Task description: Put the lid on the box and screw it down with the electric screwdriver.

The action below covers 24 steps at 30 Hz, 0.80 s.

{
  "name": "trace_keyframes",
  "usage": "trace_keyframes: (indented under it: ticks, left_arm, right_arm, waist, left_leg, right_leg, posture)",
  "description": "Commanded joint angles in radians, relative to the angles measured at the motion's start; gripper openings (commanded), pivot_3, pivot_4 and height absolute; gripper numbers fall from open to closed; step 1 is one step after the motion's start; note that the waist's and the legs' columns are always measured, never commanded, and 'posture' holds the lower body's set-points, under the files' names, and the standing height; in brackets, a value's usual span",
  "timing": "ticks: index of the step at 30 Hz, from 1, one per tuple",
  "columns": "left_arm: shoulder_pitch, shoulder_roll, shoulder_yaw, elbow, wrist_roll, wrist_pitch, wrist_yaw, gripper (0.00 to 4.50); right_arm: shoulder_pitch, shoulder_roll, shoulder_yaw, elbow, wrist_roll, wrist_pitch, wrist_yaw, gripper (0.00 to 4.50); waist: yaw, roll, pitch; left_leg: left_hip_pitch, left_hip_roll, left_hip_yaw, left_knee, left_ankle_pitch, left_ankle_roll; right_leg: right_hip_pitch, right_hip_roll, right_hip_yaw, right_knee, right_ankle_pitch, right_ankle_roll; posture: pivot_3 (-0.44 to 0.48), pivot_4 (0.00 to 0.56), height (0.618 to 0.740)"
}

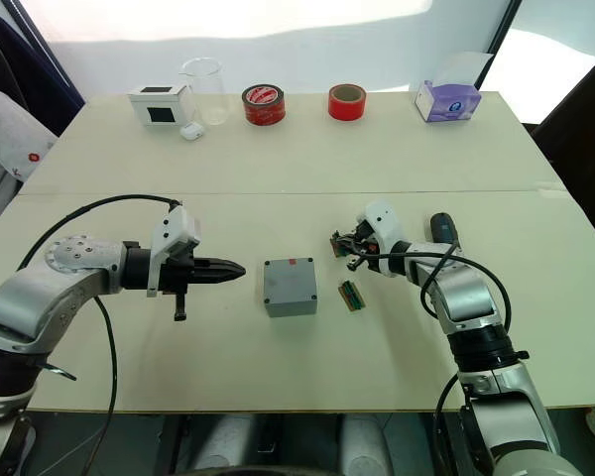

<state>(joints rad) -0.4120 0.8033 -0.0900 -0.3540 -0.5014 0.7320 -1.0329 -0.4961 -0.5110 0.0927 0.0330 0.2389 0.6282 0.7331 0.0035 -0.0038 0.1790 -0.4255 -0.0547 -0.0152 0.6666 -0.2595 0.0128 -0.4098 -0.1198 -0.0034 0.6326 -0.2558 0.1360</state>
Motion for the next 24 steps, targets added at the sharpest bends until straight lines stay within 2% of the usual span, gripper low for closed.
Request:
trace_keyframes:
  ticks: [1,10,24]
  left_arm:
    - [-0.010,0.005,0.006,-0.006,0.001,-0.016,-0.006,0.00]
    - [-0.015,0.000,0.002,0.000,0.004,-0.017,-0.007,0.00]
    - [0.000,0.002,0.008,-0.014,-0.004,-0.010,0.004,0.00]
  right_arm:
    - [0.004,-0.018,-0.020,-0.010,-0.002,-0.035,0.012,0.03]
    - [-0.013,-0.068,-0.002,0.038,-0.030,-0.158,0.098,0.03]
    - [-0.061,-0.096,-0.036,0.032,-0.018,-0.180,0.154,0.03]
  waist:
    - [0.000,0.000,0.000]
    - [-0.001,0.000,0.000]
    - [-0.001,0.000,0.000]
  left_leg:
    - [0.000,0.000,0.000,0.000,0.000,0.000]
    - [0.000,0.000,0.000,0.000,0.000,0.000]
    - [0.000,0.000,0.000,0.000,0.000,0.000]
  right_leg:
    - [0.000,0.000,0.000,0.000,0.000,0.000]
    - [0.000,0.000,0.000,0.000,0.000,0.000]
    - [0.000,0.000,0.000,0.000,0.000,0.000]
  posture:
    - [0.000,0.150,0.740]
    - [0.000,0.150,0.740]
    - [0.000,0.150,0.740]
